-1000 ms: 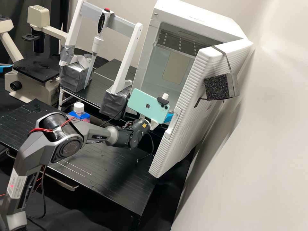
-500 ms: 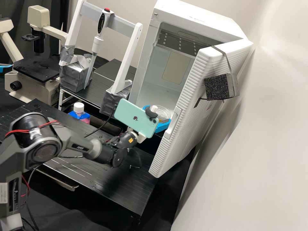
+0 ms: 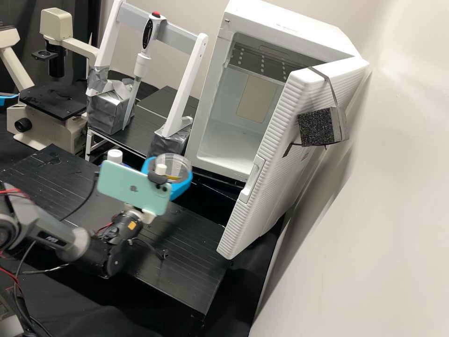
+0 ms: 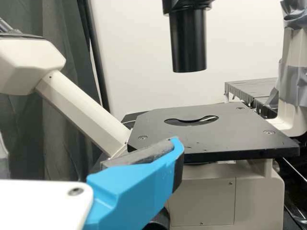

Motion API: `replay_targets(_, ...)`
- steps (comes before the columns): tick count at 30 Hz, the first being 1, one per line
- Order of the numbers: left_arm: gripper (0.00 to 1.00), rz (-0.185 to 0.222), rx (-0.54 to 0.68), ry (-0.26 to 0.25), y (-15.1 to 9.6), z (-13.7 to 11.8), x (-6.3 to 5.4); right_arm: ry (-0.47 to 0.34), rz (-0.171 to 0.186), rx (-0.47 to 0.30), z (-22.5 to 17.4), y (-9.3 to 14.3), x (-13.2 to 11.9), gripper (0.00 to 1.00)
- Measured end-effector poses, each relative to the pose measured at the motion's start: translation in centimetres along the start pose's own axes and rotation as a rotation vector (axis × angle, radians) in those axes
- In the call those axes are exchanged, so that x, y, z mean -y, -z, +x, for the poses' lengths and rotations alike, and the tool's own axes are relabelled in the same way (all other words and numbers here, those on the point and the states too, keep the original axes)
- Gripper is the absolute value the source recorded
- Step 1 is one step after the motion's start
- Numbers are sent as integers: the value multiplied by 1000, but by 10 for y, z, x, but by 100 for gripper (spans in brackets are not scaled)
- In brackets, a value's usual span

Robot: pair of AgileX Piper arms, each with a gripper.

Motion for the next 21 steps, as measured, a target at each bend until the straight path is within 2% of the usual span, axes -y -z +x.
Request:
replay_targets(6,100,0,0,0,0,0,0,125,7,-133,-13,33,33,0)
replay_targets(13,100,0,0,0,0,0,0,283,41,-307,-9,66,66,0)
replay_targets(17,100,0,0,0,0,0,0,328,15,-381,1,80,81,0)
replay_targets(21,100,0,0,0,0,0,0,323,-20,-389,13,89,88,0)
